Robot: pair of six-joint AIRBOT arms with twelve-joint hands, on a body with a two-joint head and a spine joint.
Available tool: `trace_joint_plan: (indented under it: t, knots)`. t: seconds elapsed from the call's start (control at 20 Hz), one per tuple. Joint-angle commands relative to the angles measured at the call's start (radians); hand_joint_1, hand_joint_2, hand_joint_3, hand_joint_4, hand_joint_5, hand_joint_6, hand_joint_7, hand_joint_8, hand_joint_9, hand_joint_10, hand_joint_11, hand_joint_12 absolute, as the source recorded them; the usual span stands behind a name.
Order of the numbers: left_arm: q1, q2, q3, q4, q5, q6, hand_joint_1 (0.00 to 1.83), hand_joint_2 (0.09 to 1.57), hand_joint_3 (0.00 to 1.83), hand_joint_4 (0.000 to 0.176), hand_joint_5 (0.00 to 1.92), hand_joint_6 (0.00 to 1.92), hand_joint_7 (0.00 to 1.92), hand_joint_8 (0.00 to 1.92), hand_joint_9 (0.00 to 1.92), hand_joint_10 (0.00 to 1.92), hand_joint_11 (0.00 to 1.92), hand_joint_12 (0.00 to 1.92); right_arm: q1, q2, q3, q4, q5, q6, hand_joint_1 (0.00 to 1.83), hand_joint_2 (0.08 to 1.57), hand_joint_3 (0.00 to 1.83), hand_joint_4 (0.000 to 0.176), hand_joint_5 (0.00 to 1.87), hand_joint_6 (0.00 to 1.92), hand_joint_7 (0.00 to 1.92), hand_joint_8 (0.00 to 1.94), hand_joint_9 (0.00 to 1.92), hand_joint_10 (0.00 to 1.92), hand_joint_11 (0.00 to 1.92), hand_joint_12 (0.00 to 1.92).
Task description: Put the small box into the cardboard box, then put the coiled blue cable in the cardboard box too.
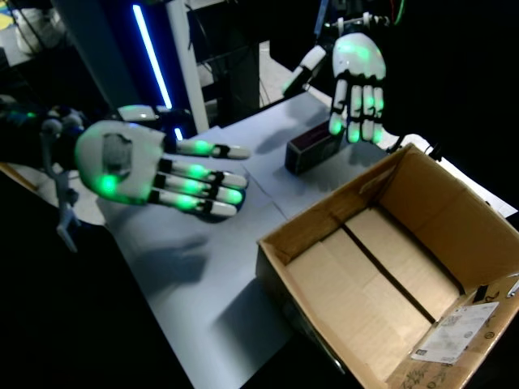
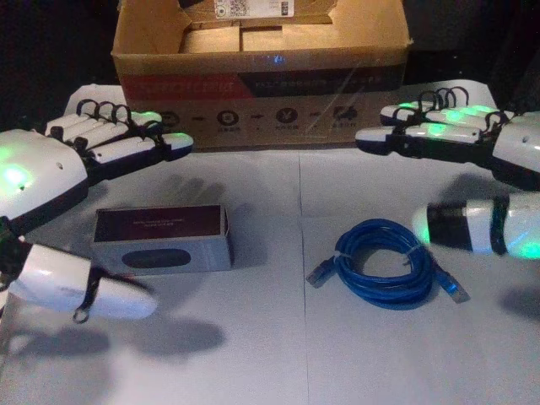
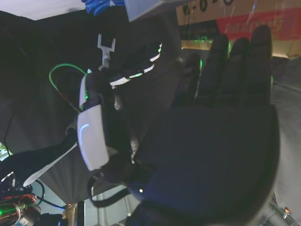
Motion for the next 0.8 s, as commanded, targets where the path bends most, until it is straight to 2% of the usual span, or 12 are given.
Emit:
trace_joint_plan:
  t: [0.0, 0.15, 0.3, 0.35, 0.4, 0.5, 0.55, 0.6, 0.65, 0.7, 0.75]
  knots:
    - [-0.014, -0.003, 0.005, -0.012, -0.103, -0.001, 0.72, 0.67, 0.00, 0.176, 0.00, 0.00, 0.00, 0.00, 0.02, 0.00, 0.02, 0.18, 0.015, -0.003, 0.003, 0.018, 0.112, 0.003, 0.00, 1.28, 0.02, 0.176, 0.13, 0.00, 0.01, 0.00, 0.00, 0.00, 0.00, 0.00]
    - [-0.029, -0.024, 0.021, -0.012, -0.089, -0.001, 0.65, 0.77, 0.00, 0.176, 0.02, 0.00, 0.00, 0.00, 0.04, 0.00, 0.07, 0.22, 0.015, -0.006, 0.004, 0.016, 0.107, 0.003, 0.00, 1.30, 0.02, 0.176, 0.12, 0.00, 0.01, 0.00, 0.00, 0.00, 0.00, 0.00]
    - [-0.082, -0.076, 0.059, 0.007, -0.038, -0.001, 0.69, 0.77, 0.00, 0.176, 0.05, 0.01, 0.01, 0.00, 0.07, 0.01, 0.11, 0.25, 0.015, -0.007, 0.004, 0.016, 0.106, 0.003, 0.00, 1.30, 0.01, 0.176, 0.13, 0.00, 0.02, 0.00, 0.00, 0.00, 0.00, 0.00]
    - [-0.103, -0.101, 0.077, 0.018, -0.013, -0.001, 0.71, 0.77, 0.00, 0.176, 0.11, 0.00, 0.14, 0.01, 0.20, 0.00, 0.12, 0.65, 0.015, -0.009, 0.004, 0.011, 0.105, 0.003, 0.00, 1.30, 0.01, 0.176, 0.12, 0.00, 0.03, 0.01, 0.00, 0.00, 0.00, 0.00]
    - [-0.117, -0.119, 0.091, 0.021, 0.009, -0.001, 0.75, 0.85, 0.00, 0.142, 0.29, 0.01, 0.34, 0.01, 0.37, 0.01, 0.17, 0.89, 0.015, -0.010, 0.005, 0.009, 0.105, 0.003, 0.00, 1.30, 0.01, 0.176, 0.13, 0.01, 0.03, 0.00, 0.00, 0.00, 0.00, 0.00]
    - [-0.131, -0.141, 0.107, 0.022, 0.032, -0.001, 0.90, 0.97, 0.00, 0.006, 0.58, 0.01, 0.62, 0.01, 0.66, 0.04, 0.34, 1.13, 0.015, -0.012, 0.006, 0.009, 0.105, 0.003, 0.00, 1.30, 0.00, 0.176, 0.13, 0.00, 0.03, 0.00, 0.00, 0.00, 0.00, 0.00]
    - [-0.134, -0.144, 0.108, 0.023, 0.036, -0.001, 1.06, 1.09, 0.01, 0.000, 0.92, 0.79, 0.83, 0.03, 0.84, 0.18, 0.49, 1.24, 0.015, -0.013, 0.007, 0.008, 0.105, 0.003, 0.00, 1.30, 0.00, 0.176, 0.11, 0.00, 0.03, 0.00, 0.00, 0.00, 0.00, 0.00]
    - [-0.134, -0.143, 0.107, 0.024, 0.032, -0.001, 1.17, 1.17, 0.00, 0.000, 0.96, 1.01, 0.76, 1.08, 0.75, 0.69, 0.55, 1.31, 0.015, -0.012, 0.007, 0.007, 0.105, 0.003, 0.00, 1.31, 0.00, 0.176, 0.11, 0.00, 0.03, 0.00, 0.00, 0.00, 0.00, 0.00]
    - [-0.134, -0.137, 0.104, 0.024, 0.031, -0.001, 1.21, 1.17, 0.00, 0.000, 0.99, 0.91, 0.75, 1.42, 0.73, 1.21, 0.67, 1.44, 0.015, -0.011, 0.007, 0.007, 0.105, 0.003, 0.00, 1.30, 0.00, 0.176, 0.10, 0.00, 0.02, 0.00, 0.00, 0.00, 0.00, 0.00]
    - [-0.134, -0.131, 0.102, 0.024, 0.028, -0.001, 1.22, 1.17, 0.00, 0.000, 0.99, 0.88, 0.78, 1.41, 0.78, 1.24, 0.73, 1.47, 0.015, -0.010, 0.007, 0.007, 0.105, 0.003, 0.00, 1.30, 0.00, 0.176, 0.11, 0.00, 0.03, 0.00, 0.00, 0.00, 0.00, 0.00]
    - [-0.133, -0.121, 0.098, 0.023, 0.021, -0.002, 1.21, 1.16, 0.00, 0.000, 0.94, 0.93, 0.86, 1.33, 0.84, 1.30, 0.84, 1.54, 0.015, -0.010, 0.006, 0.007, 0.105, 0.003, 0.00, 1.30, 0.00, 0.176, 0.11, 0.00, 0.03, 0.00, 0.00, 0.00, 0.00, 0.00]
